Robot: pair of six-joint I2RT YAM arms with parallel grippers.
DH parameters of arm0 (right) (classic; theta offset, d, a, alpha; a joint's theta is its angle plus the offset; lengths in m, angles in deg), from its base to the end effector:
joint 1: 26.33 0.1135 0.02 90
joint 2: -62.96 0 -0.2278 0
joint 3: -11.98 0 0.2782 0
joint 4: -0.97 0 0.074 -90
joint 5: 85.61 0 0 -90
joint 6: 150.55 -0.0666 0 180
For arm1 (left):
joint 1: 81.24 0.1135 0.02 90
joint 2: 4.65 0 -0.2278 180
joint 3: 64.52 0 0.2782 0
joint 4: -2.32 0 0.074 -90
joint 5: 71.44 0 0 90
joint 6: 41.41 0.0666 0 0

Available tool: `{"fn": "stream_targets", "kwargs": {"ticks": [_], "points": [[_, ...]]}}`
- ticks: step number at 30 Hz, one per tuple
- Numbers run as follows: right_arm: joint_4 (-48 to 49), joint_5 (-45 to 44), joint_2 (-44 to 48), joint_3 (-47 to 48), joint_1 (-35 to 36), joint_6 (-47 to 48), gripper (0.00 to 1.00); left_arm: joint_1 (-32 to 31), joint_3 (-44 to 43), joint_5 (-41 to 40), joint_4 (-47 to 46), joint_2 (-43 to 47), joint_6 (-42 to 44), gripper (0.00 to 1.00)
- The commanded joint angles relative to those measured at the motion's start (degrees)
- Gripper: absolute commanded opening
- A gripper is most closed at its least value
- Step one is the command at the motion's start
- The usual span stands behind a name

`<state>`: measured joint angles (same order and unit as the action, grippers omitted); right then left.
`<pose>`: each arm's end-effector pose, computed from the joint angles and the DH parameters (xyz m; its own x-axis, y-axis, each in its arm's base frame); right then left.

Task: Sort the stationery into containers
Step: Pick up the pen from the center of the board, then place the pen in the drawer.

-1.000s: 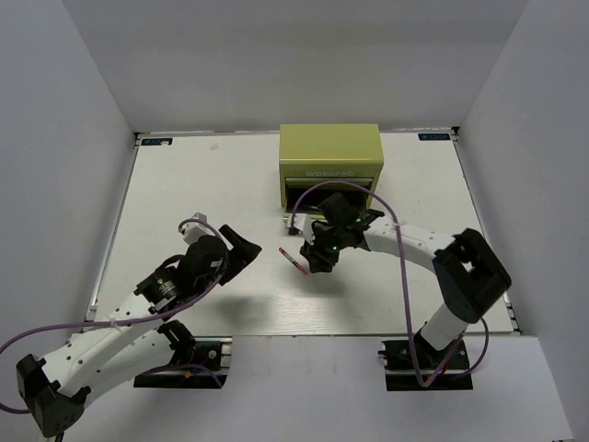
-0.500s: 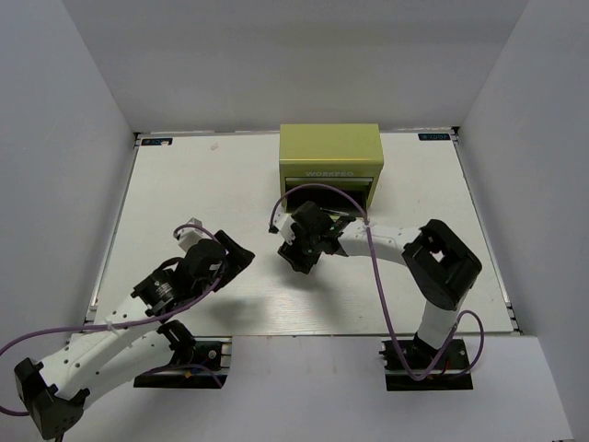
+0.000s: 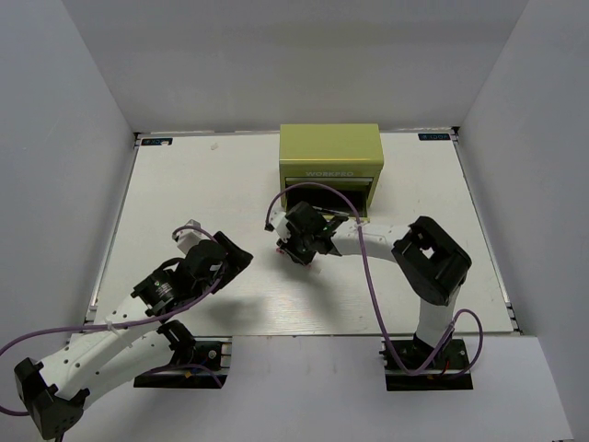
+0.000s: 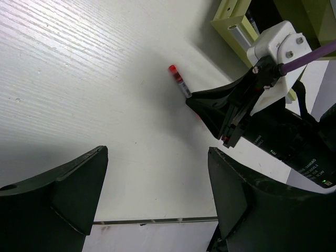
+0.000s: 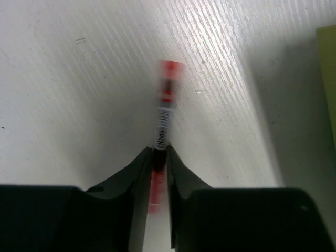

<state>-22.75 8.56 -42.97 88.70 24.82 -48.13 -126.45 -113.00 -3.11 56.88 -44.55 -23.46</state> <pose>0.2534 0.3223 0.0847 -0.3158 -0.7341 -0.6012 -0.8931 0.4440 -0.0730 0.1688 -0.1351 0.2034 -0.6116 -0.6388 -0.4668 -0.3344 0.7434 -0.5793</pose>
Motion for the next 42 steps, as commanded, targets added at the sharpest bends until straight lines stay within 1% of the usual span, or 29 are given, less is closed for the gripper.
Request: {"fn": "stream_targets", "kwargs": {"ticks": [1, 5, 6, 8, 9, 10, 11, 12, 13, 15, 18, 19, 23, 27, 33, 37, 38, 40, 41, 42], "points": [[-0.9, -1.8, -0.2, -2.6, 1.0, 1.0, 0.20, 0.1, -0.3, -1.4, -0.1, 0.4, -0.6, 0.86], [-0.8, -2.0, 1.9, -5.2, 1.1, 3.1, 0.08, 0.1, 0.3, -1.4, -0.6, -0.1, -0.6, 0.86], [-0.9, -1.3, 2.5, -5.8, 1.1, 4.8, 0.08, 0.1, 0.3, -1.4, -1.1, -0.1, -0.6, 0.86], [-2.8, 4.0, 5.5, -6.1, 0.7, 6.8, 0.06, 0.1, 0.3, -0.8, -1.2, -0.1, -0.6, 0.86], [-3.8, 5.6, 6.4, -5.8, 0.6, 11.3, 0.04, 0.1, 0.3, -0.8, -1.2, -0.1, -0.6, 0.86], [-6.2, 9.2, 9.8, -5.7, 0.6, 12.4, 0.04, 0.1, 0.8, -0.8, -1.2, -0.1, -0.6, 0.86], [-6.8, 10.4, 11.1, -5.4, 0.5, 13.7, 0.03, 0.1, 0.8, -0.8, -1.2, -0.1, -0.6, 0.86], [-7.3, 11.4, 12.3, -5.1, 0.3, 17.2, 0.03, 0.1, 0.8, -0.8, -1.7, -0.1, -0.6, 0.86], [-8.5, 12.3, 16.0, -4.9, 0.3, 18.0, 0.02, 0.1, 1.3, -0.8, -1.7, -0.1, -0.6, 0.86], [-9.3, 12.3, 18.4, -2.6, -0.1, 20.3, 0.00, 0.1, 1.3, -0.8, -2.3, 0.4, -0.6, 0.86], [-12.2, 10.9, 19.5, 1.7, -1.2, 21.7, 0.00, 0.1, 2.6, 0.3, -3.0, 1.0, -0.6, 0.86], [-12.5, 10.6, 19.4, 3.0, -1.5, 23.5, 0.00, 0.1, 2.6, 0.3, -3.0, 1.0, -0.6, 0.86], [-9.6, 5.3, 19.8, 2.8, -4.1, 27.7, 0.00, 0.1, 3.2, 0.8, -4.2, 1.0, -0.6, 0.86], [-9.3, 2.9, 18.6, 5.9, -9.0, 30.6, 0.00, 0.1, 3.2, 1.4, -4.7, 1.0, -0.6, 0.86], [-8.2, 0.8, 15.6, 9.2, -14.2, 35.6, 0.00, 0.1, 4.2, 1.9, -6.0, 1.0, -0.6, 0.86], [-9.5, 2.8, 11.7, 12.0, -17.1, 37.2, 0.07, 0.1, 4.2, 1.9, -6.0, 1.0, -0.6, 0.86], [-10.0, 3.2, 11.1, 13.6, -17.4, 37.4, 0.13, 0.1, 4.2, 1.9, -6.0, 1.0, -0.6, 0.86], [-11.5, 4.8, 9.0, 14.8, -17.8, 37.7, 0.22, 0.1, 4.2, 1.9, -6.0, 1.5, -0.6, 0.86], [-11.9, 5.2, 8.6, 15.5, -18.1, 37.8, 0.33, 0.1, 4.2, 1.9, -6.0, 1.5, -0.6, 0.86], [-12.3, 5.3, 7.1, 16.1, -18.0, 37.7, 0.39, 0.1, 4.7, 1.9, -6.0, 2.0, -0.6, 0.86]]}}
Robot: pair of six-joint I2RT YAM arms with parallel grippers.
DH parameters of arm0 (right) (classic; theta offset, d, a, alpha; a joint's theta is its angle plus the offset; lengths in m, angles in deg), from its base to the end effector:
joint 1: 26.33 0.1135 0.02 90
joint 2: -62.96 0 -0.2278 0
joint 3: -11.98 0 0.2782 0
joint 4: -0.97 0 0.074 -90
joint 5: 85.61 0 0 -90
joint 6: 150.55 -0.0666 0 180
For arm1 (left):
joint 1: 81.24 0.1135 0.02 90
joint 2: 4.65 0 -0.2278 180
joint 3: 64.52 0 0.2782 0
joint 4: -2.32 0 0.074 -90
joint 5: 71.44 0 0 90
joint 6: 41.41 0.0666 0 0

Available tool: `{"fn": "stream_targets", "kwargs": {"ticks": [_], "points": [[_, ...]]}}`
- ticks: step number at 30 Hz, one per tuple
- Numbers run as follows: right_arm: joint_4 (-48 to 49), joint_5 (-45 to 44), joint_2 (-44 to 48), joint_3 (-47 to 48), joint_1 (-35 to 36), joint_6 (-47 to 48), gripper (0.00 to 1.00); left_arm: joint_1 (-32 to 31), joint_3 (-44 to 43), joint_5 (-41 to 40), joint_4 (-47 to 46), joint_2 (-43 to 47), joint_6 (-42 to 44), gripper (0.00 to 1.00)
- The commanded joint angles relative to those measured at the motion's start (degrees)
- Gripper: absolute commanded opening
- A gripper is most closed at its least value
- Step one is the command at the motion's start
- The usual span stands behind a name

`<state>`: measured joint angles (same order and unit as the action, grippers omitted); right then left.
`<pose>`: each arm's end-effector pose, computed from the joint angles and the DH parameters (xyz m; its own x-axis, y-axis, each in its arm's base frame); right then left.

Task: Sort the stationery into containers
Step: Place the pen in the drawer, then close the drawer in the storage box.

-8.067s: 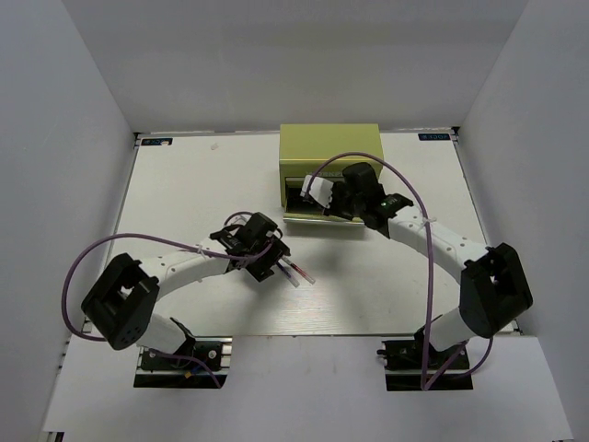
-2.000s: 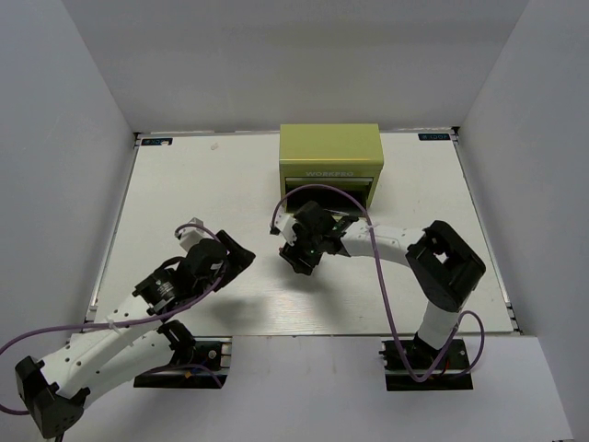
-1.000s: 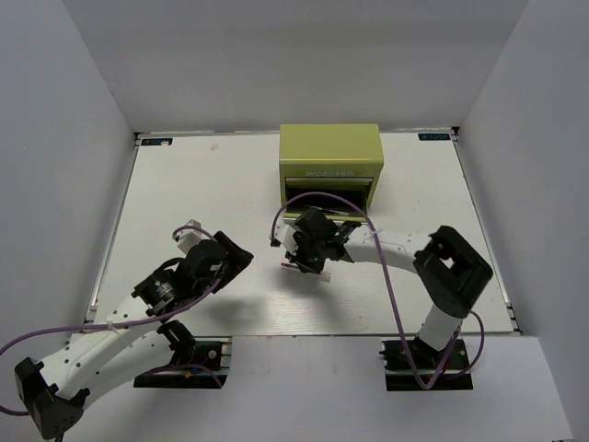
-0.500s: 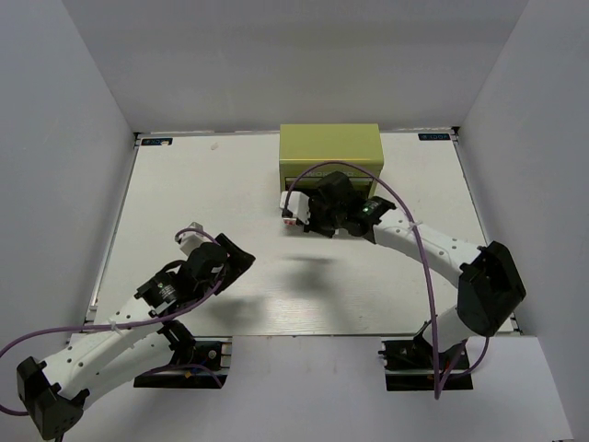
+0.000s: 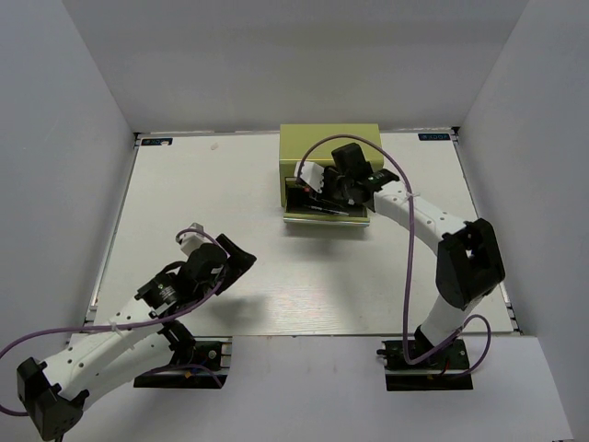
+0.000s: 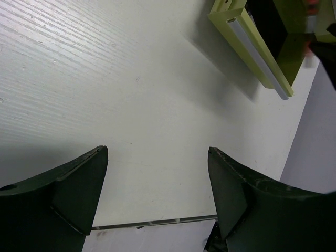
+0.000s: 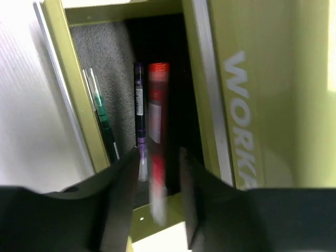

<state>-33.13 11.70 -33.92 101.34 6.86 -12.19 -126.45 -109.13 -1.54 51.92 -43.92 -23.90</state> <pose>0.3534 0.2413 0.2102 0.0959 -0.8230 -0.5599 -0.8291 0.2452 -0.5025 0.1701 -0.1389 0.1883 -0.6182 -0.6485 -0.4442 -0.3206 0.7240 -0.6108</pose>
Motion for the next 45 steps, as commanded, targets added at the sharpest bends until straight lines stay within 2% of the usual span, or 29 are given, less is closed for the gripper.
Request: {"fn": "stream_targets", "kwargs": {"ticks": [1, 2, 5, 7, 8, 9, 11, 12, 16, 17, 20, 22, 27, 33, 41, 45], "points": [[-2.4, 2.3, -2.3, 3.9, -0.4, 1.6, 0.44, 0.1, 0.9, 0.3, -1.0, 1.4, -0.2, 0.86], [-2.8, 2.6, -2.5, 4.1, -0.4, 1.5, 0.49, 0.1, 0.9, 0.3, -1.0, 1.4, -0.2, 0.86], [-4.1, 4.6, -3.1, 5.7, -0.9, 0.4, 0.49, 0.1, 0.9, 0.3, -0.4, 1.9, -0.2, 0.86], [-4.5, 6.6, -2.5, 6.5, -1.2, 0.1, 0.42, 0.1, 0.9, 0.3, -0.4, 1.9, -0.2, 0.86], [-5.7, 8.6, -2.2, 6.7, -1.4, 0.1, 0.37, 0.1, 1.4, 0.3, -0.4, 1.9, -0.2, 0.86], [-6.4, 11.6, -1.3, 6.9, -1.6, 0.4, 0.26, 0.1, 1.4, 0.3, -0.9, 1.9, -0.2, 0.86], [-10.1, 16.6, -0.6, 7.1, -2.0, 3.1, 0.13, 0.1, 1.4, 0.3, -0.9, 1.9, -0.2, 0.86], [-13.2, 20.3, -0.6, 7.3, -1.8, 4.3, 0.01, 0.1, 1.4, 0.3, -0.9, 1.4, -0.2, 0.86], [-22.5, 27.5, -1.9, 7.7, -1.5, 14.6, 0.00, 0.1, 0.9, 0.3, -0.9, 0.9, -0.2, 0.86], [-26.3, 29.1, -2.9, 7.8, -1.4, 15.6, 0.00, 0.1, 0.9, 0.3, -0.9, 0.9, -0.2, 0.86], [-28.5, 30.0, -5.7, 8.2, -1.3, 17.9, 0.00, 0.1, 0.9, 0.3, -0.9, 0.9, -0.2, 0.86], [-28.2, 28.8, -6.7, 7.4, -1.1, 18.3, 0.00, 0.1, 0.9, 0.3, -1.5, 0.9, -0.2, 0.86], [-15.7, 23.4, -6.9, 3.4, -0.7, 12.3, 0.00, 0.1, 0.9, 0.3, -1.5, 0.9, -0.2, 0.86], [-3.3, 10.6, -7.7, -0.3, -0.1, 3.6, 0.00, 0.1, 0.9, 0.3, -1.5, 0.3, -0.2, 0.86], [11.6, -3.4, -8.0, -4.4, -0.2, 0.1, 0.00, 0.1, 0.9, 0.3, -1.5, 0.3, -0.2, 0.86], [16.5, -7.1, -8.1, -6.1, -0.1, -0.1, 0.00, 0.1, 0.9, 0.3, -1.5, 0.3, -0.2, 0.86]]}}
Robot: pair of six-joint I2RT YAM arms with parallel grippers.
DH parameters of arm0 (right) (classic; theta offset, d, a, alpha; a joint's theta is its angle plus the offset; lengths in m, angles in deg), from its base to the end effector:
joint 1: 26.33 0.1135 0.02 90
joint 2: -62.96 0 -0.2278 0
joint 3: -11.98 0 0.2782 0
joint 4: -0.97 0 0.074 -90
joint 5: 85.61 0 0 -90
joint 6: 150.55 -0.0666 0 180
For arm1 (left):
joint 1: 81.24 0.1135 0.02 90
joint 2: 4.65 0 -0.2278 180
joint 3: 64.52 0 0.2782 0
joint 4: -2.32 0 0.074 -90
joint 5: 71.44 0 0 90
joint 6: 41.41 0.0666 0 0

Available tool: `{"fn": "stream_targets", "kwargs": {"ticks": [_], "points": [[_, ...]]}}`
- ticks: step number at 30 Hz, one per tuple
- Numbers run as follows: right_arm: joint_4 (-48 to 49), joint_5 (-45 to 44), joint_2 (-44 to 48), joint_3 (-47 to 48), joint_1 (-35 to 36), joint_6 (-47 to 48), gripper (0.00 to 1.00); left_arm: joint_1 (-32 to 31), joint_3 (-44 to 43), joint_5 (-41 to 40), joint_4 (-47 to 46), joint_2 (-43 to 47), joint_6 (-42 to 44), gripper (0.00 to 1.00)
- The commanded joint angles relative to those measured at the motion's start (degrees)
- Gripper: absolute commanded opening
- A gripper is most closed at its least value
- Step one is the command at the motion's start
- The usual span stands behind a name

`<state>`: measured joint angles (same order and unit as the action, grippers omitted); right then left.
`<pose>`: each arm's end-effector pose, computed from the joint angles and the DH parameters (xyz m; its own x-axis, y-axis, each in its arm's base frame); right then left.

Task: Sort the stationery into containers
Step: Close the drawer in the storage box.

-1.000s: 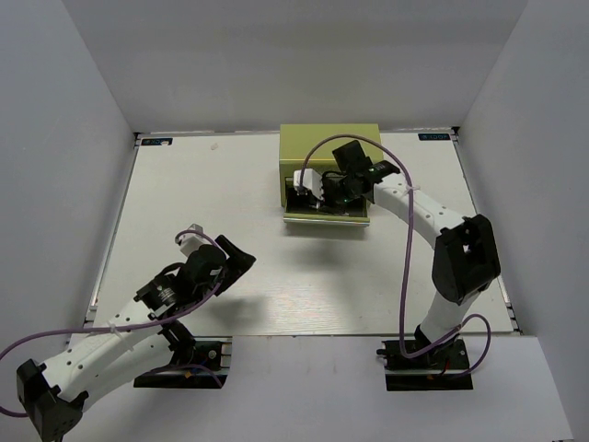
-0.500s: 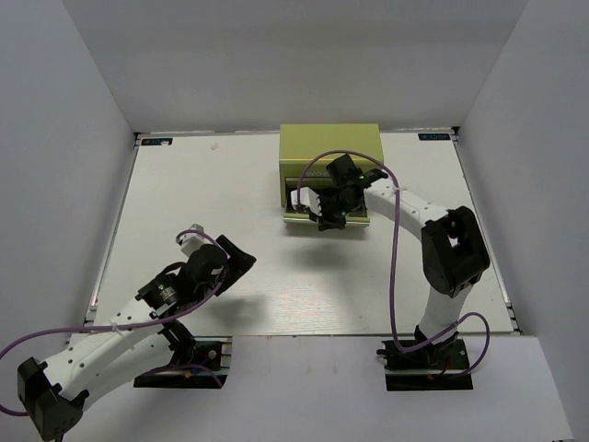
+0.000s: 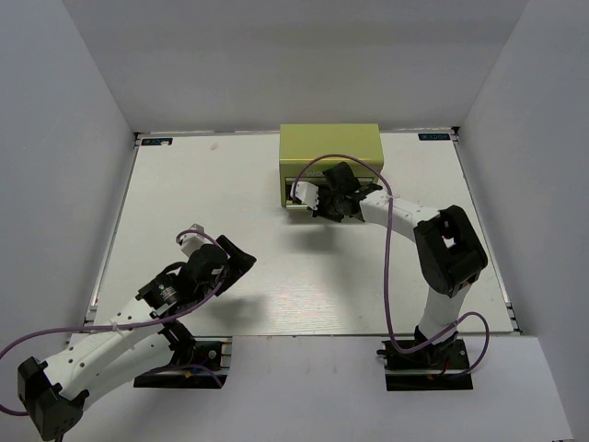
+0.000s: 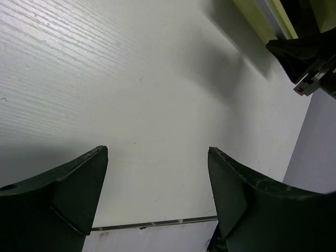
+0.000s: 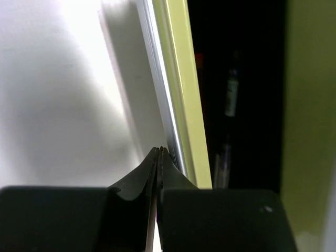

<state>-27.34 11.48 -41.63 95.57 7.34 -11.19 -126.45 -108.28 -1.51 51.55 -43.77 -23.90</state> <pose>0.3520 0.2444 0.1280 0.0573 -0.8666 -0.4956 -0.8808 0.1899 -0.4338 0.1697 -0.1385 0.1839 -0.6203 -0.6466 -0.4440 -0.3229 0.7264 -0.6067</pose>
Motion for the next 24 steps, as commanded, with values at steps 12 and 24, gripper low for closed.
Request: {"fn": "stream_targets", "kwargs": {"ticks": [12, 24], "points": [[25.1, -17.4, -1.9, -3.7, -0.6, 0.4, 0.00, 0.1, 0.0, -0.2, -1.1, 0.2, -0.2, 0.86], [10.6, -1.8, 5.1, -2.7, -0.8, -3.0, 0.00, 0.1, 0.0, 0.3, -2.3, 0.2, -0.2, 0.86]]}}
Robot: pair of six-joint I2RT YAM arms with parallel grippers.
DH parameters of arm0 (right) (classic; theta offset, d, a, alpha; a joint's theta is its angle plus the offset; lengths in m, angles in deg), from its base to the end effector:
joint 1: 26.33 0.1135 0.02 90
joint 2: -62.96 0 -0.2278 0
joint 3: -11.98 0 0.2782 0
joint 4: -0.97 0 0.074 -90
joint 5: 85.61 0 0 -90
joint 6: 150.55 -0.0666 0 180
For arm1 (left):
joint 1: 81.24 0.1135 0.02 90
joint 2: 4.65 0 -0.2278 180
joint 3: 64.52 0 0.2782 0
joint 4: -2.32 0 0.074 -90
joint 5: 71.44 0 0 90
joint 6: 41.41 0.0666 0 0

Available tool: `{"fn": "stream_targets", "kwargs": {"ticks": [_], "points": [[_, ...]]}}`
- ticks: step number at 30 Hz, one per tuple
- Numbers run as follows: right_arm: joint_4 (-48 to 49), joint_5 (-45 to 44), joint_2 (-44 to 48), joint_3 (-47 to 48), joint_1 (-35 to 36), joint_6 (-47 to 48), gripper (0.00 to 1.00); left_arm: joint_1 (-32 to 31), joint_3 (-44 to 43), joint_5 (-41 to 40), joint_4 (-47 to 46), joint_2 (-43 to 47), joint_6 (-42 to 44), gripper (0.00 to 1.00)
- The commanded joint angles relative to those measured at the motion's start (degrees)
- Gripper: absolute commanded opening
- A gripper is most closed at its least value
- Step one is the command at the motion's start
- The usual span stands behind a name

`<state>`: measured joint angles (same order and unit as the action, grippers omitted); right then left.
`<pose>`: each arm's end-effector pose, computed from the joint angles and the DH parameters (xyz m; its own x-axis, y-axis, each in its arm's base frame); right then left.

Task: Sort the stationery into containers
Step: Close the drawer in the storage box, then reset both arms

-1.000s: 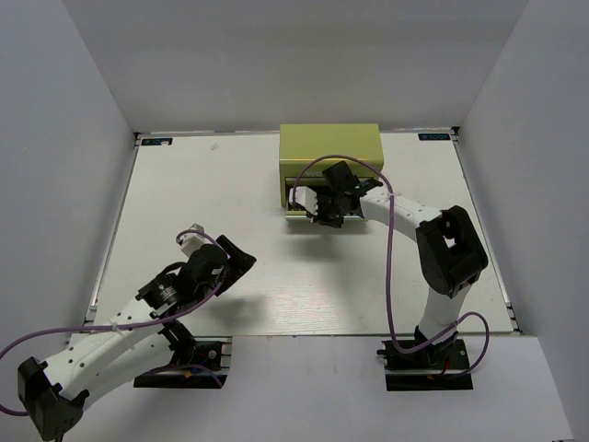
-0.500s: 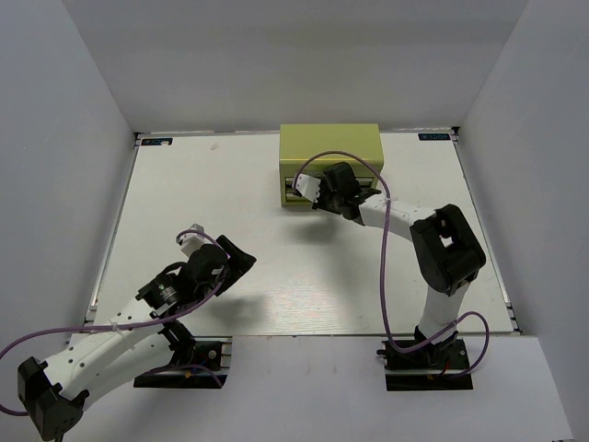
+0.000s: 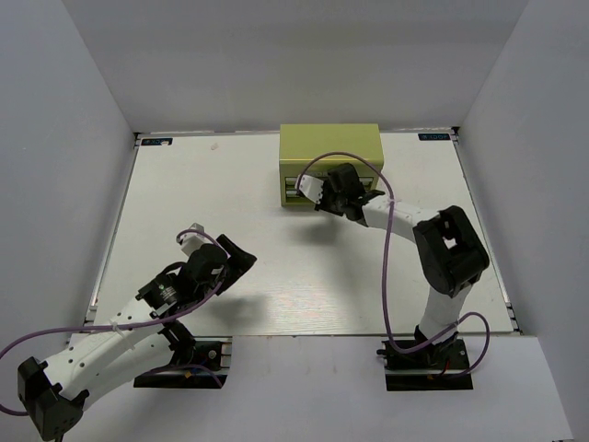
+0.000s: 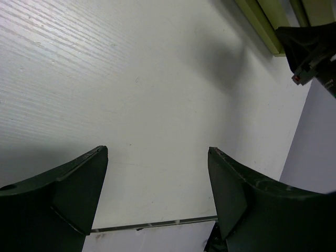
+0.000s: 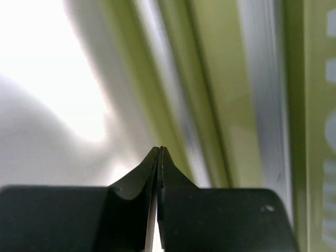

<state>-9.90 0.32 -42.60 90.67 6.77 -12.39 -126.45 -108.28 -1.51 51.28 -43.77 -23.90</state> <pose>0.3714 0.2365 0.1213 0.0288 -0.8683 -0.4951 -0.7140 0.3288 -0.6181 0.1700 -0.1388 0.1843 -0.6188 -0.6481 -0.4439 -0.3209 0.7244 -0.6102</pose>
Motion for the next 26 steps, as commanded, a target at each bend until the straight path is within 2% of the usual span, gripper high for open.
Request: {"fn": "stream_targets", "kwargs": {"ticks": [1, 3, 4, 6, 7, 8, 11, 17, 26], "points": [[-8.0, 13.4, 8.2, 1.8, -0.3, -2.2, 0.05, 0.1, 0.0, 0.3, -2.8, 0.2, -0.2, 0.86], [-11.7, 17.9, 12.3, 1.5, -0.3, -5.8, 0.16, 0.1, 0.5, 0.9, -3.9, 0.2, 1.2, 0.86], [-12.2, 20.5, 13.2, 1.4, -0.4, -6.8, 0.35, 0.1, 0.5, 0.9, -4.9, 0.2, 1.2, 0.86], [-14.1, 21.7, 16.0, 1.9, -0.7, -11.2, 0.55, 0.1, 0.5, 1.4, -6.1, -0.3, 2.6, 0.88], [-14.5, 22.5, 16.7, 2.1, -0.8, -12.4, 0.69, 0.1, 0.5, 1.4, -6.9, -0.9, 3.3, 0.89], [-14.6, 22.8, 17.8, 2.1, -0.8, -14.8, 0.90, 0.1, -0.1, 1.4, -6.9, -1.8, 4.0, 0.91], [-14.5, 21.7, 20.4, 2.3, -1.5, -21.7, 0.90, 0.1, -2.2, 1.4, -8.9, -5.1, 7.6, 0.95], [-12.4, 13.8, 23.8, 2.6, -2.0, -32.2, 0.90, 0.1, -9.9, 1.4, -11.7, -12.5, 17.6, 1.00], [-7.7, 10.2, 30.2, -2.7, -3.6, -35.9, 0.90, 0.1, -11.1, 6.3, -18.7, -14.4, 26.0, 1.00]]}}
